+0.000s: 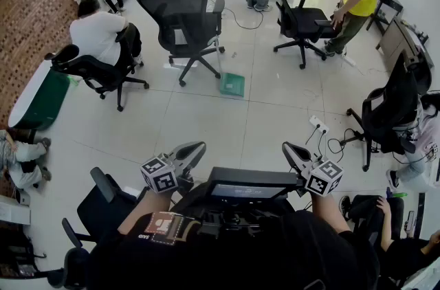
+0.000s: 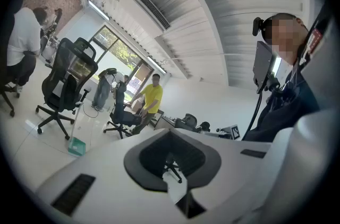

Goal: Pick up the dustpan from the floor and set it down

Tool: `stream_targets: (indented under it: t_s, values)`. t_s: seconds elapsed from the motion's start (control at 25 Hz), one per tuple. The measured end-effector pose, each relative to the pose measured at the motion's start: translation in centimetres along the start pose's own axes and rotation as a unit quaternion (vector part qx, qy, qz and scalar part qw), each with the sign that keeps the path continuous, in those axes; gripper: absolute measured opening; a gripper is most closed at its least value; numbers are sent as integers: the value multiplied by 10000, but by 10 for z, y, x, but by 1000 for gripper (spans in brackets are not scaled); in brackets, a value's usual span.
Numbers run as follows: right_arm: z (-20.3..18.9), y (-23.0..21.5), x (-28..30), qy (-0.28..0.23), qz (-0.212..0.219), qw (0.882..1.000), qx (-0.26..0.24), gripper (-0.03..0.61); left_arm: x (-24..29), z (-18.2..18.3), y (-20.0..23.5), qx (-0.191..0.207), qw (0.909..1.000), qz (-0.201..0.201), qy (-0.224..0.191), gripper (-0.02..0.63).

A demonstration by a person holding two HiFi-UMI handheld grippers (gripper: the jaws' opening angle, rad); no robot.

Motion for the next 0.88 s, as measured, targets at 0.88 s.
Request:
stream_targets:
  t_s: [0.88]
  values:
    - [108, -130, 429, 84, -749, 9971, -118, 9, 80, 251, 427, -273, 9962, -830, -49, 20]
Point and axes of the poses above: the fingertips, and each gripper's own axes: x forward along the fingers, y to its left, z out of its top, the point moved 6 cm from there along -x, backward along the fingers, and after that the axes turned 11 degrees about z, right-handed, at the moved point
